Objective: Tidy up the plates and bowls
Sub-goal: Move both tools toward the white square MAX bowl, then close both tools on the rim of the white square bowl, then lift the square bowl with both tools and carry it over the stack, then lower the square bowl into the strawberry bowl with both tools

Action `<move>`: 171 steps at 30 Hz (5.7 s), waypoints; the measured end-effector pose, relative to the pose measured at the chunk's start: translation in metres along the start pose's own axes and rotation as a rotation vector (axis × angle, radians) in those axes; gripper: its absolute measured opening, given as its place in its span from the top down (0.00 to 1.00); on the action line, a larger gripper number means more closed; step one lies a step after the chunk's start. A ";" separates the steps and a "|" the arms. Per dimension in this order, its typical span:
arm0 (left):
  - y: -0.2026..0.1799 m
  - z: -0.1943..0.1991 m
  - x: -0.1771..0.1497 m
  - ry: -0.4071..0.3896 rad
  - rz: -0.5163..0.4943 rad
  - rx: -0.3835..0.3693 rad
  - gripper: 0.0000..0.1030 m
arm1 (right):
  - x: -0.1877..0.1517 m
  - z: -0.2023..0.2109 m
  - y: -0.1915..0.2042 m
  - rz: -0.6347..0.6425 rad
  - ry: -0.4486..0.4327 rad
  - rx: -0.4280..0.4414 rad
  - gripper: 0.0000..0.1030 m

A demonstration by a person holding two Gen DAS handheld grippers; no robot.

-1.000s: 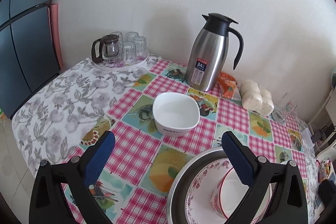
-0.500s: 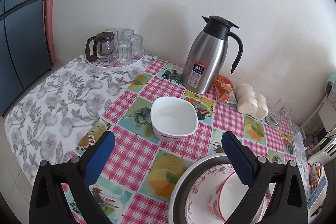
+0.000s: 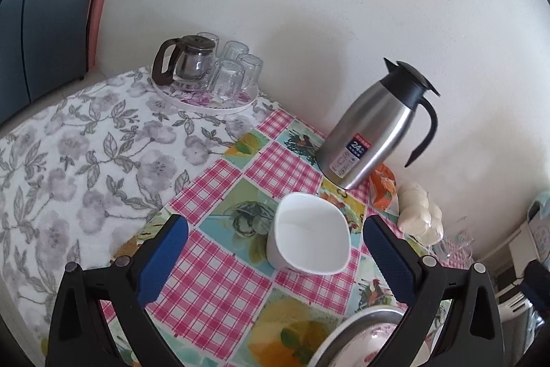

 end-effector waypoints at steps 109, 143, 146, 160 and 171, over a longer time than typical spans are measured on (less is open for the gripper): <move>-0.159 0.084 -0.041 0.012 -0.395 -0.317 0.82 | -0.037 -0.004 -0.040 -0.216 0.057 0.072 0.89; -0.160 0.085 -0.107 0.133 -0.459 -0.253 0.82 | -0.106 0.006 -0.082 -0.244 0.108 0.072 0.88; -0.158 0.077 -0.111 0.164 -0.456 -0.242 0.82 | -0.110 -0.002 -0.084 -0.242 0.135 0.064 0.87; -0.147 0.057 -0.123 0.265 -0.424 -0.224 0.82 | -0.125 -0.021 -0.084 -0.232 0.219 0.047 0.85; -0.146 0.057 -0.123 0.276 -0.419 -0.228 0.82 | -0.126 -0.023 -0.083 -0.235 0.239 0.046 0.85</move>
Point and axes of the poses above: each gripper's, at about its wrist camera, not at the fingertips, and z roughly against the way its jaws point, y to its left, x to its top, the point moved 5 cm from there along -z, roughly the way its jaws point, and after that the axes turned 6 degrees about -z, right-handed, at the moved point
